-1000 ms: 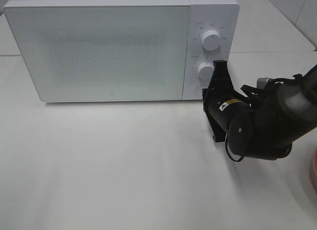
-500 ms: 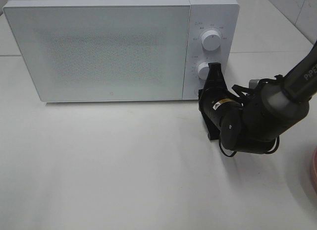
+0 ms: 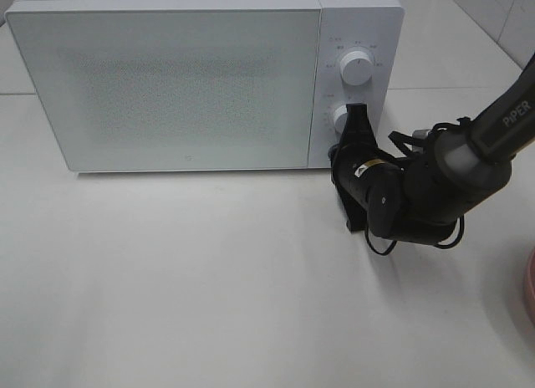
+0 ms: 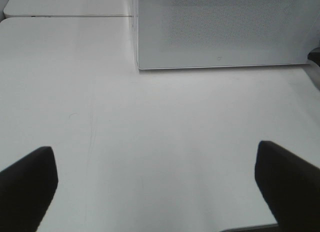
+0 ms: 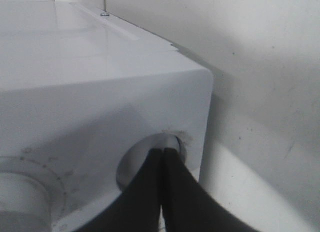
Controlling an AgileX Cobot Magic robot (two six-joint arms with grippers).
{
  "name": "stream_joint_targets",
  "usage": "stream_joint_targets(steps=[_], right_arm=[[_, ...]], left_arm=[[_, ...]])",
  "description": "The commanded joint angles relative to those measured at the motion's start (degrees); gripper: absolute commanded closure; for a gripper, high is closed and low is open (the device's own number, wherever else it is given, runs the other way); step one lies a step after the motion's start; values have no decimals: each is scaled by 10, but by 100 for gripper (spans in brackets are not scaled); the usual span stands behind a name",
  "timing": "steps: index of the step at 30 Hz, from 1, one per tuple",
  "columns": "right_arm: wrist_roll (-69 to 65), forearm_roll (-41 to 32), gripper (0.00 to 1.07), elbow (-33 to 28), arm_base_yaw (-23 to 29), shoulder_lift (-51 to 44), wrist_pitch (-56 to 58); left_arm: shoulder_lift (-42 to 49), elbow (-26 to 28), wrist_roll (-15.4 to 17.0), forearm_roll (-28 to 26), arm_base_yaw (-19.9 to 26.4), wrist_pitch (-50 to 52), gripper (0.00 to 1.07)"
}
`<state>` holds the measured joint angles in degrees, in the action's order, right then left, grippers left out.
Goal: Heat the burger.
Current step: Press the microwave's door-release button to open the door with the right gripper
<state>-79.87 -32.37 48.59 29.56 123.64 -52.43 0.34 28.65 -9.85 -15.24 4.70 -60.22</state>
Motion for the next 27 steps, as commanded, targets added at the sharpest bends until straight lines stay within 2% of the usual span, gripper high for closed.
stream_joint_targets(steps=[1, 17, 27], right_arm=[[18, -2, 107, 29, -7, -1, -46], [89, -53, 107, 98, -7, -1, -112], [85, -52, 107, 88, -6, -3, -97]], left_arm=[[11, -1, -1, -3, 2, 7, 6], [11, -1, -1, -3, 2, 7, 6], [11, -1, -1, -3, 2, 7, 6]])
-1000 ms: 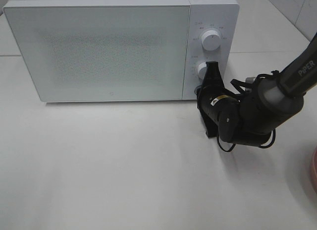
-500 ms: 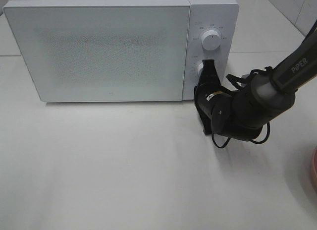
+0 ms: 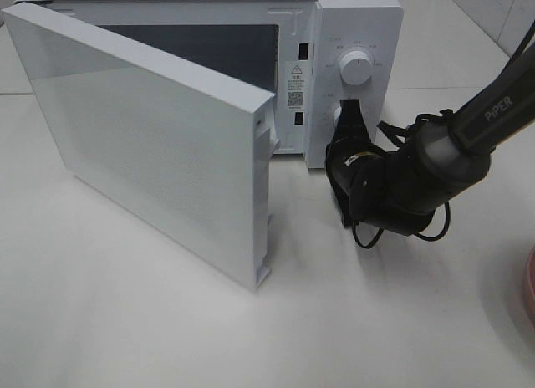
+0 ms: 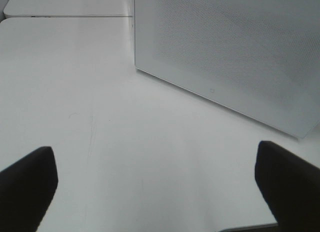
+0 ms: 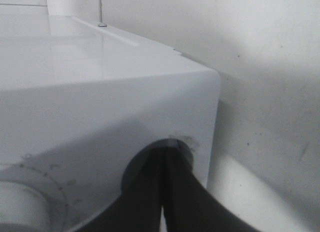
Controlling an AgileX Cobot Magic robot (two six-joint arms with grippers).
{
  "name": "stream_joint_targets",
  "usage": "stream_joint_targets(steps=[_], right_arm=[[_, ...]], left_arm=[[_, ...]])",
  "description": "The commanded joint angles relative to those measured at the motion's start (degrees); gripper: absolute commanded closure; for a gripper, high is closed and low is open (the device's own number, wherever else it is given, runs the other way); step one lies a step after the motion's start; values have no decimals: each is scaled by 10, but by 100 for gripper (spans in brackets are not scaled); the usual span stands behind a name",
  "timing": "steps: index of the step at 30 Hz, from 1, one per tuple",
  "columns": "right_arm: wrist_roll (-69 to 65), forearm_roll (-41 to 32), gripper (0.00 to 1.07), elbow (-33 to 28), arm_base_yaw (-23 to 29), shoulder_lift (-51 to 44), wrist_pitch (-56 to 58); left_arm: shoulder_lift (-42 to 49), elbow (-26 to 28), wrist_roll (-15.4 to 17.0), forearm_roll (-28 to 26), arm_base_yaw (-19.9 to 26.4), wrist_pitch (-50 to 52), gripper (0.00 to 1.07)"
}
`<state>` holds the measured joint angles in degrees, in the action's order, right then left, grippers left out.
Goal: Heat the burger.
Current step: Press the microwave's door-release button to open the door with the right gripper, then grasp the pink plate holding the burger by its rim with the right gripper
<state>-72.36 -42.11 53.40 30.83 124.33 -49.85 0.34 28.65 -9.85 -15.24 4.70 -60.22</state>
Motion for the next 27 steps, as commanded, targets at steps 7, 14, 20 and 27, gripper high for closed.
stream_joint_targets(steps=[7, 14, 20, 27], right_arm=[[-36, 56, 107, -9, -8, -25, -74], [-49, 86, 107, -44, -5, -42, -25], [-47, 99, 107, -73, -5, -64, 26], [-40, 107, 107, -113, -5, -97, 50]], left_arm=[[11, -1, -1, -3, 2, 7, 6], [11, -1, -1, -3, 2, 7, 6], [11, -1, -1, -3, 2, 7, 6], [11, -1, -1, -3, 2, 7, 6]])
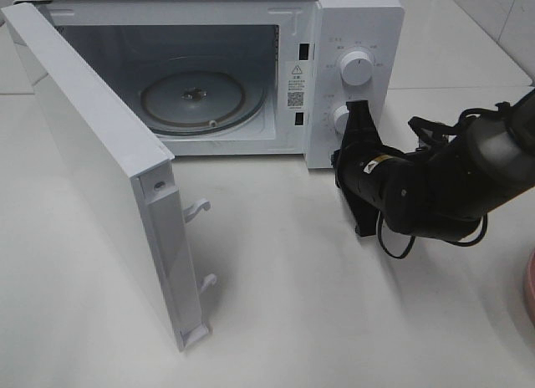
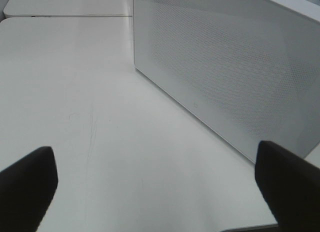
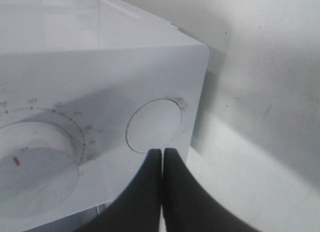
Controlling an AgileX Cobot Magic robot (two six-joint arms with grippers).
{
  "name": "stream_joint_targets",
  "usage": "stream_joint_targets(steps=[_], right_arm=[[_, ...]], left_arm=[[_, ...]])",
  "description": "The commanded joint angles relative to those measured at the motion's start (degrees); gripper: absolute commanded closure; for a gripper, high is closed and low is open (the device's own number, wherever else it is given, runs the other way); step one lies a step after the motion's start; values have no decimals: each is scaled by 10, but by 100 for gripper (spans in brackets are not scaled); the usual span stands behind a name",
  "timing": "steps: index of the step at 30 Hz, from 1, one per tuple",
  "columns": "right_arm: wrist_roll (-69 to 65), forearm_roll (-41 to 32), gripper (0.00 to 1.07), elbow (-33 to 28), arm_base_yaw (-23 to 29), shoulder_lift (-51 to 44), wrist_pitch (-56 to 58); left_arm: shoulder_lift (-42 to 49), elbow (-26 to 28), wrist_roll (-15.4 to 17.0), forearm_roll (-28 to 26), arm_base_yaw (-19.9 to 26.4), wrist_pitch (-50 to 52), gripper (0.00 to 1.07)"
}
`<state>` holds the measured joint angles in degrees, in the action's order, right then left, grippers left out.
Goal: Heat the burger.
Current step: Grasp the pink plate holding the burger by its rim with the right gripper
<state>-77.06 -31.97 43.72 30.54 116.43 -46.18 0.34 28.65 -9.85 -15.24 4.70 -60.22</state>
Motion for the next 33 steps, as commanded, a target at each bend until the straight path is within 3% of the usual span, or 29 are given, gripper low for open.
stream_joint_targets(steps=[1, 7, 13, 15, 33], right_arm=[[7, 6, 107, -23, -2, -23, 13], [47, 21, 107, -85, -2, -77, 40], [98, 42, 107, -111, -2, -113, 88], [170, 62, 107, -120, -2, -146, 162], [635, 64, 103, -121, -3, -264, 469]], left_arm=[[11, -1, -1, -3, 2, 7, 6], [11, -1, -1, -3, 2, 7, 6], [11, -1, -1, -3, 2, 7, 6], [11, -1, -1, -3, 2, 7, 6], [11, -1, -1, -3, 2, 7, 6]])
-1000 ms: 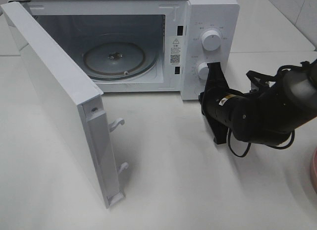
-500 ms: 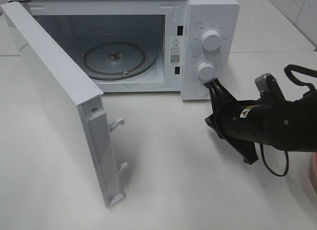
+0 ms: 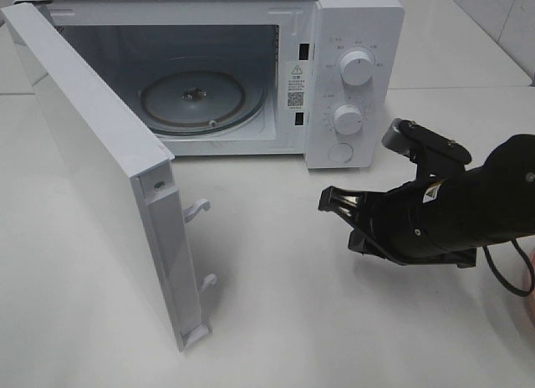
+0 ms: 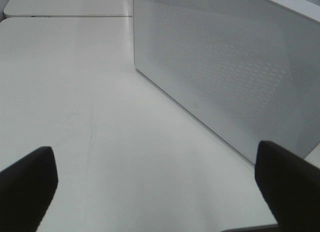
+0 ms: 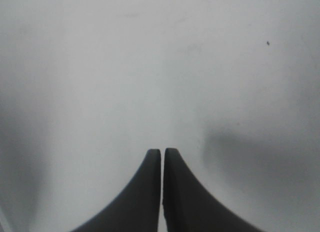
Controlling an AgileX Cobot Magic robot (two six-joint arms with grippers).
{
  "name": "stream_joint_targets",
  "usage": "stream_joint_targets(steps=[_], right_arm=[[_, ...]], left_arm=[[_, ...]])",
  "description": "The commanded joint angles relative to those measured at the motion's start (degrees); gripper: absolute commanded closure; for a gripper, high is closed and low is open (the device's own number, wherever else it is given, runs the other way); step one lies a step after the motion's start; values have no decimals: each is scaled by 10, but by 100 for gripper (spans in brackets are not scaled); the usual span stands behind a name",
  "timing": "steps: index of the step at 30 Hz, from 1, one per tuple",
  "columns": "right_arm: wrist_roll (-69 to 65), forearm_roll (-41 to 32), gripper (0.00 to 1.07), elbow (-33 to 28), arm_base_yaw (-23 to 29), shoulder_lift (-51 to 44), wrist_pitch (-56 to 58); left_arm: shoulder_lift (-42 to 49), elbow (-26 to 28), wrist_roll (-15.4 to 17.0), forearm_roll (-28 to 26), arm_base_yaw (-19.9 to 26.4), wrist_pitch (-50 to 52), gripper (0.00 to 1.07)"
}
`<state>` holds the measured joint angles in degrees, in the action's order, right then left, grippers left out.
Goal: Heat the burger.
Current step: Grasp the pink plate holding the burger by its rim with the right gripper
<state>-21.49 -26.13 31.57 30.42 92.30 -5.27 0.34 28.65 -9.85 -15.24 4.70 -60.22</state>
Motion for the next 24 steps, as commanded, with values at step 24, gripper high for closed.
stream_joint_targets(steps=[24], right_arm=[[119, 317, 89, 92, -77, -183, 505]], left_arm=[[11, -1, -1, -3, 2, 7, 6]])
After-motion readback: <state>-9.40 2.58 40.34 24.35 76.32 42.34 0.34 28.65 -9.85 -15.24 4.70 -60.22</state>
